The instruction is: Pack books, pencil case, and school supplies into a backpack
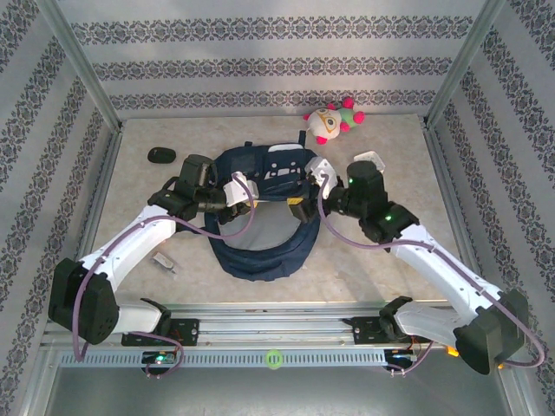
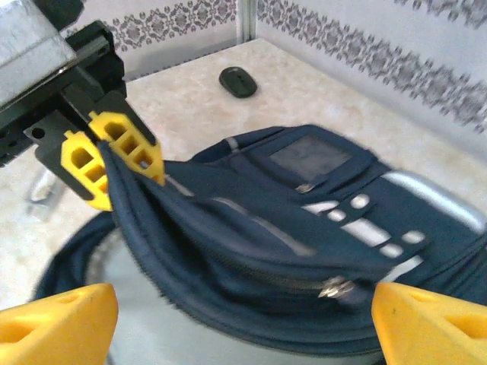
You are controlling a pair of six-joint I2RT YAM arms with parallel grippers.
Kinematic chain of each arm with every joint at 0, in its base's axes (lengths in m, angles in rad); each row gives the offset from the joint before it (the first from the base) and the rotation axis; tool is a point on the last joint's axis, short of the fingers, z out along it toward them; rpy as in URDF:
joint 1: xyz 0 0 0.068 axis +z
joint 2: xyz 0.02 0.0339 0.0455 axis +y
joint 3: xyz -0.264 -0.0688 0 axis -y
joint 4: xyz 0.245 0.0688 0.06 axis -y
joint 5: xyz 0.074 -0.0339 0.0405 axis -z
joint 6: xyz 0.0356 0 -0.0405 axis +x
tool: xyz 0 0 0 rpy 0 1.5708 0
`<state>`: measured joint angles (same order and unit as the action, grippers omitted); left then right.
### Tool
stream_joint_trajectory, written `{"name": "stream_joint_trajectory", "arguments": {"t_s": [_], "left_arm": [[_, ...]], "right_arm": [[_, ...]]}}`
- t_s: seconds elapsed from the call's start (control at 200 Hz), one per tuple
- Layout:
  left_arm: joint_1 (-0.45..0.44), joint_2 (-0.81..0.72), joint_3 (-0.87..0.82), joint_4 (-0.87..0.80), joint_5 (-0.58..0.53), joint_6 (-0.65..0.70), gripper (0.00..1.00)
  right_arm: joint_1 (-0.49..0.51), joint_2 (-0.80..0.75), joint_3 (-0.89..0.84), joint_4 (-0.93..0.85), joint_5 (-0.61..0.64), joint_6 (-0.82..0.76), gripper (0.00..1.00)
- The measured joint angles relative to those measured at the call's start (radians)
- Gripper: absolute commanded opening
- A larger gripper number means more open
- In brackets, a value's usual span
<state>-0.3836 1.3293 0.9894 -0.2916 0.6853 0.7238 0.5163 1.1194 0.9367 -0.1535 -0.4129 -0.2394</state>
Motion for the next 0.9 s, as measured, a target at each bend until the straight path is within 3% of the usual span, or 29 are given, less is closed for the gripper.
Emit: {"name": "stream_joint_trajectory", "arguments": {"t_s": [0.18, 0.4, 0.455, 0.51, 0.545, 0.58, 0.754, 0.899], "left_arm": [[0.006, 0.018, 0.000, 0.000, 0.014, 0.015, 0.01], [0.006, 0.019, 0.000, 0.000, 0.026, 0.011, 0.03], [0.006, 0.019, 0.000, 0.000, 0.029, 0.007, 0.05], [0.006, 0.019, 0.000, 0.000, 0.030, 0.001, 0.08], [0.008, 0.019, 0.000, 0.000, 0.030, -0.006, 0.12], [0.008, 0.019, 0.000, 0.001, 0.028, -0.018, 0.18], [0.016, -0.003, -0.003, 0.062, 0.003, -0.132, 0.67], [0.046, -0.077, -0.003, 0.052, -0.090, -0.296, 0.84]], "right_arm": [[0.004, 0.086, 0.132, -0.136, -0.089, -0.329, 0.87], [0.053, 0.258, 0.182, -0.168, -0.106, -0.505, 0.84], [0.058, 0.307, 0.196, -0.158, -0.109, -0.528, 0.75], [0.057, 0.344, 0.204, -0.139, -0.112, -0.533, 0.48], [0.056, 0.364, 0.210, -0.127, -0.115, -0.547, 0.29], [0.055, 0.377, 0.216, -0.117, -0.124, -0.551, 0.00], [0.042, 0.393, 0.226, -0.085, -0.154, -0.579, 0.00], [0.029, 0.388, 0.212, -0.049, -0.171, -0.578, 0.00]]}}
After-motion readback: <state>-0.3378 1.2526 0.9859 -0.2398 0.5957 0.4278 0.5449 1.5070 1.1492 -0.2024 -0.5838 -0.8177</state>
